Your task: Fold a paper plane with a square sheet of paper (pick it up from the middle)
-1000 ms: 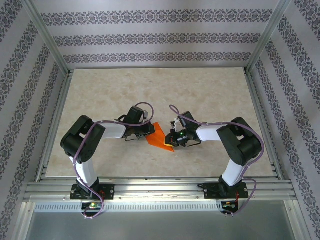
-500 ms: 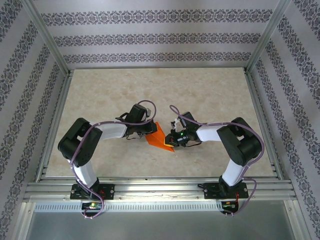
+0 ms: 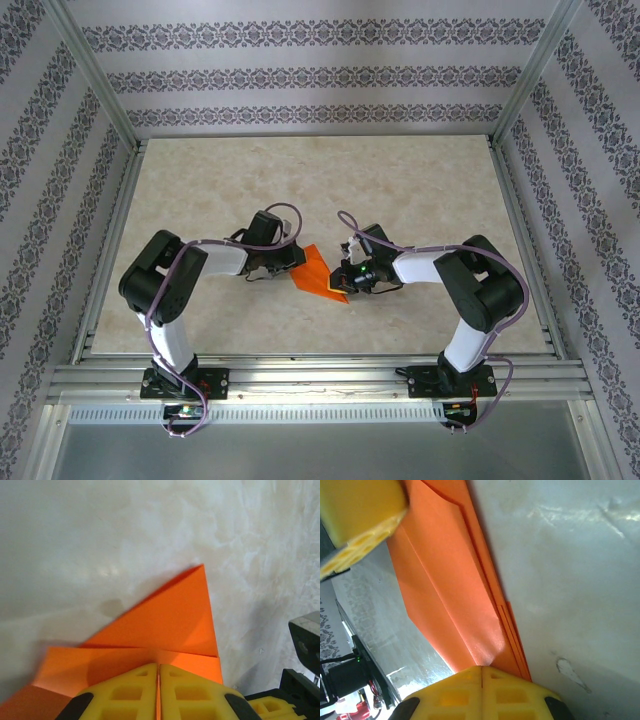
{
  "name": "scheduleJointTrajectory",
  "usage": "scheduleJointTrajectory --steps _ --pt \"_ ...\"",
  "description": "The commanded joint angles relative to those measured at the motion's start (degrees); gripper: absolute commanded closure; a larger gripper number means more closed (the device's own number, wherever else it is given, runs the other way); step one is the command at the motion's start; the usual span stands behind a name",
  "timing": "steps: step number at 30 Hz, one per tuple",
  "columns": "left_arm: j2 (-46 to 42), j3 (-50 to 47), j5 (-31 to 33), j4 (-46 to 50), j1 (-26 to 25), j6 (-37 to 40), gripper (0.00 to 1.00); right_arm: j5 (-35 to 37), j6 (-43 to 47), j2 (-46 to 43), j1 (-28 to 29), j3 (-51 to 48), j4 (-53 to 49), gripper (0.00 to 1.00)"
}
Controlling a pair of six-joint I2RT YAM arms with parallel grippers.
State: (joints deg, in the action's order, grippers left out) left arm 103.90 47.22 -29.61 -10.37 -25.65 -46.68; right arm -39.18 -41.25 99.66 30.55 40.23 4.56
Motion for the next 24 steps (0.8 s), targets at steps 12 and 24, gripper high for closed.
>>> scheduleJointTrajectory --steps 12,24 --pt "-2.20 -1.00 3.62 4.55 6.85 3.96 0.88 4.02 1.88 0.98 0.13 -2.00 -5.81 1.00" --pt "-9.81 3.46 1.97 11.43 5.65 6.00 0.87 3.05 1.00 0.34 0.07 -2.26 -4.64 1.00"
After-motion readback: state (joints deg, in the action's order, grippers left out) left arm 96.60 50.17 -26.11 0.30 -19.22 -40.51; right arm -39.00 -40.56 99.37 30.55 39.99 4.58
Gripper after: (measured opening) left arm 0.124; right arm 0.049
